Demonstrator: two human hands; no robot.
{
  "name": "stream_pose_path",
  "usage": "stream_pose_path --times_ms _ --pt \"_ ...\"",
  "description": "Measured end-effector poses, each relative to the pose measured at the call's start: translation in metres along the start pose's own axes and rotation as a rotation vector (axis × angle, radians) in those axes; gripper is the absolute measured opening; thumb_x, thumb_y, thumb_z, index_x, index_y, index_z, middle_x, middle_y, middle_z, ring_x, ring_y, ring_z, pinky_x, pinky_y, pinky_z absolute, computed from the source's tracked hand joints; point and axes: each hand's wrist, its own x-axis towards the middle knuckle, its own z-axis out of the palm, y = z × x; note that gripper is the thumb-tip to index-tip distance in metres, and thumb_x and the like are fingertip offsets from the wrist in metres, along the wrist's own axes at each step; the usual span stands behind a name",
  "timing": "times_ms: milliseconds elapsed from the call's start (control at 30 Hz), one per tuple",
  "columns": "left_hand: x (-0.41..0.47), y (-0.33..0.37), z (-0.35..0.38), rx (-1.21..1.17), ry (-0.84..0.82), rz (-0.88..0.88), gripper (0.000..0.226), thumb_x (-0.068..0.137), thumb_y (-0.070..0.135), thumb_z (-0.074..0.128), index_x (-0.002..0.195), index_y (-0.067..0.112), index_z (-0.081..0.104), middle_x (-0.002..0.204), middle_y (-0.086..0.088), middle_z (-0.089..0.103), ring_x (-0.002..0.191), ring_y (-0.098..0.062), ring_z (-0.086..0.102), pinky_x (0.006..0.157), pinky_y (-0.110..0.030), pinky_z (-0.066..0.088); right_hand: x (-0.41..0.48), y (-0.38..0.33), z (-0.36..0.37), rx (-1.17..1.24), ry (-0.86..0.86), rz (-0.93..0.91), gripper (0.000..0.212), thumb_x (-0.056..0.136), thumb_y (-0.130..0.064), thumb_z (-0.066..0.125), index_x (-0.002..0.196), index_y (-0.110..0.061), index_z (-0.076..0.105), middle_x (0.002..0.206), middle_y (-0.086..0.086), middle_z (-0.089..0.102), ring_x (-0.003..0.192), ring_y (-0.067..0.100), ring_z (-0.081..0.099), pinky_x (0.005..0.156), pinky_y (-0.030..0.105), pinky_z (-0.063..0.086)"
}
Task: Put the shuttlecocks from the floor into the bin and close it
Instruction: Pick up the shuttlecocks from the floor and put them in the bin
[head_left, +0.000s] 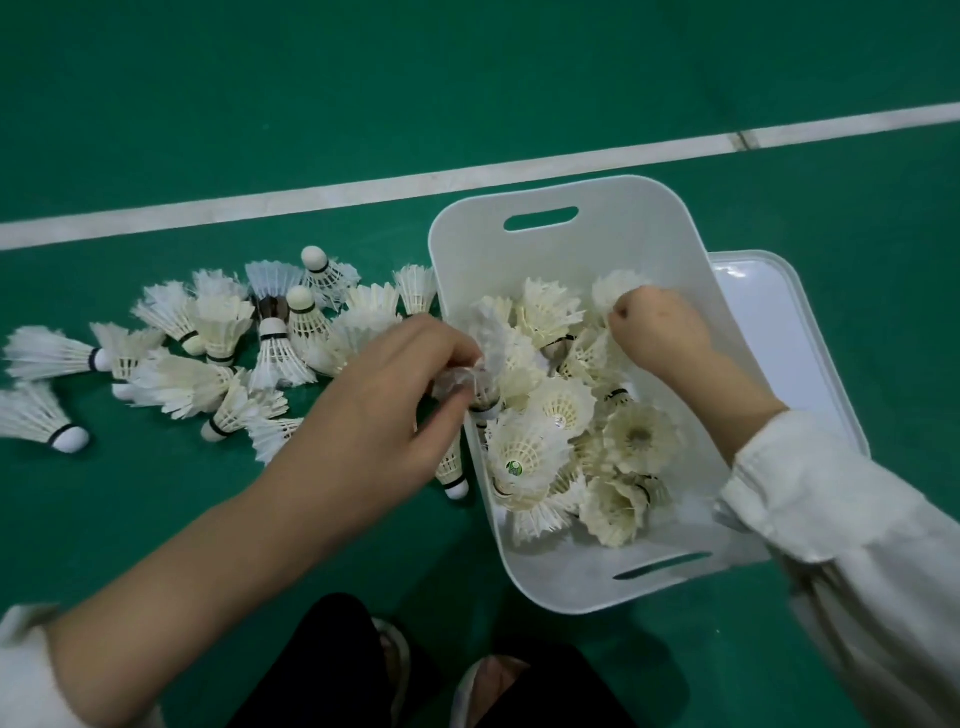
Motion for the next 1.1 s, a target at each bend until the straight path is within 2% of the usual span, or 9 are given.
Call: stream_pose_path --times_ms 100,233,300,367,500,633,733,900,1100 --pt "0.0 -0.003 -0.001 0.048 0.048 0.031 0.02 0.086 0.028 0.047 0.094 0.014 0.06 0.098 0.006 0.055 0.09 -0.005 0.046 0.082 -0.006 0.031 -0.003 0.0 -0.002 0.09 -0.139 0.081 0.03 0.09 -0.015 0.045 0.061 -0.007 0.049 0.061 0.008 0.051 0.059 0.027 0.05 0.049 0.027 0.035" --pt "0.003 -0.009 -0.001 0.087 0.083 0.066 0.024 0.084 0.03 0.049 0.093 0.016 0.066 0.098 0.004 0.057 0.097 -0.008 0.043 0.088 -0.009 0.028 -0.036 -0.008 -0.031 0.141 0.042 -0.059 0.035 0.089 -0.031 0.052 0.12 -0.017 0.058 0.119 0.006 0.06 0.093 0.024 0.059 0.084 0.033 0.044" --pt "0.004 -0.012 0.001 0.073 0.08 0.07 0.024 0.083 0.031 0.05 0.093 0.015 0.066 0.097 0.003 0.058 0.097 -0.009 0.044 0.087 -0.009 0.028 -0.072 -0.023 -0.048 0.341 0.127 -0.247 0.035 0.089 -0.03 0.055 0.124 -0.027 0.052 0.11 -0.006 0.062 0.077 0.015 0.059 0.076 0.027 0.045" --pt "0.003 -0.011 0.002 0.05 0.069 0.077 0.025 0.083 0.031 0.05 0.093 0.015 0.067 0.096 0.002 0.058 0.095 -0.01 0.045 0.086 -0.009 0.029 -0.111 -0.041 -0.062 0.534 -0.053 -0.439 0.046 0.086 -0.029 0.06 0.126 -0.041 0.043 0.093 -0.013 0.062 0.069 0.008 0.059 0.063 0.018 0.048" --pt "0.003 -0.007 0.005 0.038 0.059 0.109 0.026 0.083 0.031 0.051 0.093 0.013 0.066 0.094 0.002 0.058 0.093 -0.01 0.046 0.084 -0.01 0.031 -0.141 -0.058 -0.052 0.394 -0.177 -0.618 0.04 0.086 -0.033 0.059 0.12 -0.047 0.044 0.087 -0.018 0.062 0.073 0.007 0.059 0.067 0.025 0.05" --pt "0.0 -0.006 0.0 0.027 0.035 0.115 0.021 0.087 0.029 0.054 0.103 0.019 0.063 0.104 0.009 0.057 0.099 -0.002 0.047 0.09 -0.008 0.032 -0.13 -0.056 -0.046 0.407 -0.008 -0.551 0.004 0.086 -0.022 0.061 0.088 -0.024 0.064 0.079 -0.01 0.064 0.073 0.009 0.058 0.067 0.028 0.049" --pt "-0.001 -0.018 -0.011 0.019 0.027 -0.039 0.021 0.087 0.035 0.05 0.105 0.027 0.057 0.101 0.018 0.055 0.092 0.006 0.049 0.084 -0.007 0.036 -0.107 -0.041 -0.043 0.506 0.126 -0.341 0.008 0.086 -0.025 0.061 0.078 -0.029 0.06 0.068 -0.015 0.059 0.067 0.005 0.057 0.06 0.015 0.044" --pt "-0.013 -0.081 -0.006 0.173 -0.186 -0.276 0.008 0.09 0.029 0.053 0.092 0.025 0.059 0.089 0.011 0.061 0.083 -0.006 0.057 0.065 -0.016 0.039 -0.077 -0.024 -0.012 0.349 0.039 -0.149 0.028 0.092 -0.029 0.051 0.08 -0.006 0.062 0.07 0.011 0.061 0.064 0.024 0.056 0.058 0.03 0.039" --pt "-0.043 -0.128 0.005 0.243 -0.228 -0.429 0.011 0.089 0.027 0.055 0.092 0.02 0.064 0.081 0.006 0.061 0.075 -0.015 0.056 0.065 -0.029 0.042 -0.055 -0.029 0.017 0.136 -0.021 -0.153 0.028 0.093 -0.033 0.05 0.09 -0.012 0.068 0.104 0.011 0.051 0.09 0.028 0.053 0.072 0.031 0.037"
